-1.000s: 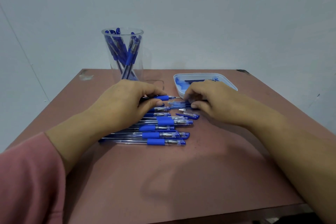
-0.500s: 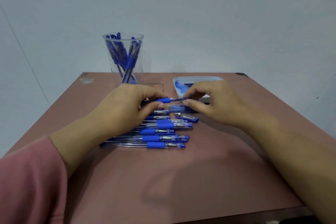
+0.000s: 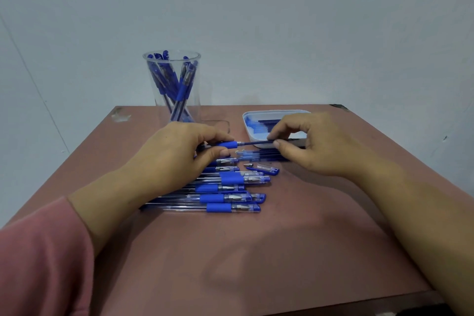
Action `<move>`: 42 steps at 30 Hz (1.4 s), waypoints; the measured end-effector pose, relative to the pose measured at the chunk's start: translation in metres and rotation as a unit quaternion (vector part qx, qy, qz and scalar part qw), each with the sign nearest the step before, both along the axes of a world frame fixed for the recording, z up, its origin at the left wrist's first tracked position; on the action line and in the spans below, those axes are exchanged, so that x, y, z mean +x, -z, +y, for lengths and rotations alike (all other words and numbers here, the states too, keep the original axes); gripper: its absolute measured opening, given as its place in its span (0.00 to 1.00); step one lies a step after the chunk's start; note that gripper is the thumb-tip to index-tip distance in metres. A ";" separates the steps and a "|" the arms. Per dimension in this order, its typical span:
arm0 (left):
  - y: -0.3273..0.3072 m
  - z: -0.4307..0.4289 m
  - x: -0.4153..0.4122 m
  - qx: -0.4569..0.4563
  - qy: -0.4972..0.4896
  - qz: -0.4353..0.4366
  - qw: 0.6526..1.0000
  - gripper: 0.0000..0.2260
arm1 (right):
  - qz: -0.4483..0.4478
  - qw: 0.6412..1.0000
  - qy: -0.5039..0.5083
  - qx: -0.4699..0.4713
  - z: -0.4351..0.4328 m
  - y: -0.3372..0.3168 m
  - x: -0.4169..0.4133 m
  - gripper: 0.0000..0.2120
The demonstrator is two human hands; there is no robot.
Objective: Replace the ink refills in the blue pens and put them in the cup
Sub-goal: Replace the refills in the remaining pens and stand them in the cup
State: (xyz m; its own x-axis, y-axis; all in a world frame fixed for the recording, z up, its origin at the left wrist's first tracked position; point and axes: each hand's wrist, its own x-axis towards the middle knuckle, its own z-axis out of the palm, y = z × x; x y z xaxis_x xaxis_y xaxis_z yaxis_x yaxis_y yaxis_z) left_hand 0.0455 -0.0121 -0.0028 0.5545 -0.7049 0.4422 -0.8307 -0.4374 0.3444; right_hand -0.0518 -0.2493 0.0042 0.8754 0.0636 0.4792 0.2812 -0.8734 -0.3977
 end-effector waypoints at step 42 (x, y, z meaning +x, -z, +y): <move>0.006 0.004 0.009 -0.006 -0.018 -0.022 1.000 0.11 | -0.022 0.992 0.068 -0.106 -0.024 -0.008 0.006 0.08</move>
State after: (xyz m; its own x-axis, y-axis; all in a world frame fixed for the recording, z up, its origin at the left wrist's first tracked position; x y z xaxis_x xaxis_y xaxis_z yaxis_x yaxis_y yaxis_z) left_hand 0.0548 -0.0081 -0.0084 0.5593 -0.6799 0.4743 -0.8289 -0.4635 0.3131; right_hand -0.0455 -0.2734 0.0121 0.8619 0.0496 0.5047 0.1672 -0.9674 -0.1904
